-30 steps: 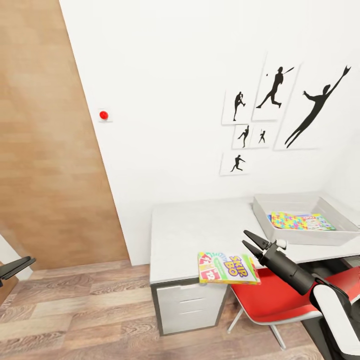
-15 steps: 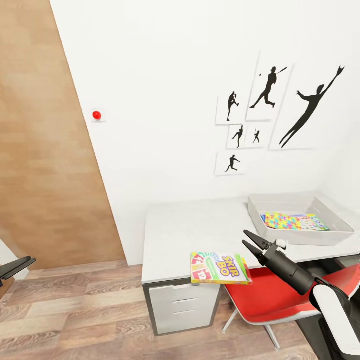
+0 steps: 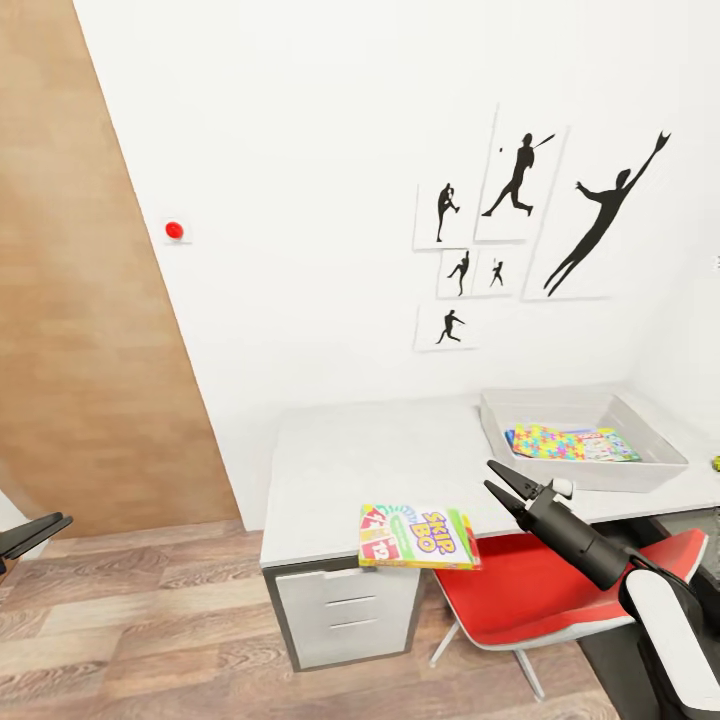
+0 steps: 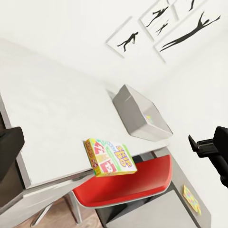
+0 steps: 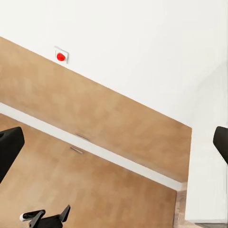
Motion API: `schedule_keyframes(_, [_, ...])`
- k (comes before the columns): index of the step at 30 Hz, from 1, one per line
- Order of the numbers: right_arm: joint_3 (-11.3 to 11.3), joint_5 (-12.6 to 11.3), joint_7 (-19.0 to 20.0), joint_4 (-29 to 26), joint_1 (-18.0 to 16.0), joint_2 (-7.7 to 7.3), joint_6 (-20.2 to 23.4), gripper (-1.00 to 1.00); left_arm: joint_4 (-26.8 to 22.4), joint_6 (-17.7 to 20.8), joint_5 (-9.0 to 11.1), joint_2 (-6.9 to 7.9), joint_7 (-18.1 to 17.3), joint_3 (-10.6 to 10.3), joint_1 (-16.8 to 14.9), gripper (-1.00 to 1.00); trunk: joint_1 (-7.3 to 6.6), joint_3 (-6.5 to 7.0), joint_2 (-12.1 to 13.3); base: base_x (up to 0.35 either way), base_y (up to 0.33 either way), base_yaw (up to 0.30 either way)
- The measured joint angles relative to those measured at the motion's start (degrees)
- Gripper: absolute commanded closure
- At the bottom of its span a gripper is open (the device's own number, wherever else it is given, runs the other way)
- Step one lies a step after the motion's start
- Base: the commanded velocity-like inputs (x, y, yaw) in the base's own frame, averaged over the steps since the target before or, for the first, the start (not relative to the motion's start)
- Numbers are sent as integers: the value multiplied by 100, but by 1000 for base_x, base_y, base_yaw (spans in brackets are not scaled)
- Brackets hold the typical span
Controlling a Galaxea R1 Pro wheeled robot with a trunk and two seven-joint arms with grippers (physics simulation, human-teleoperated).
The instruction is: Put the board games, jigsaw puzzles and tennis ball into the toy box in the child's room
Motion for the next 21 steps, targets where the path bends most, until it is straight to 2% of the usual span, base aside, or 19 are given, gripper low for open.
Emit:
schedule_keyframes(16, [22,0,0,1,0,17,0,-100,0,6,-6,0,7,-35,0,-100,0,0,0,0,-151,0])
schedule_keyframes(21, [22,-1,2,1,0,19,0,-100,0,8,-4,0,9,-34,0,-100,0,0,0,0,-67,0])
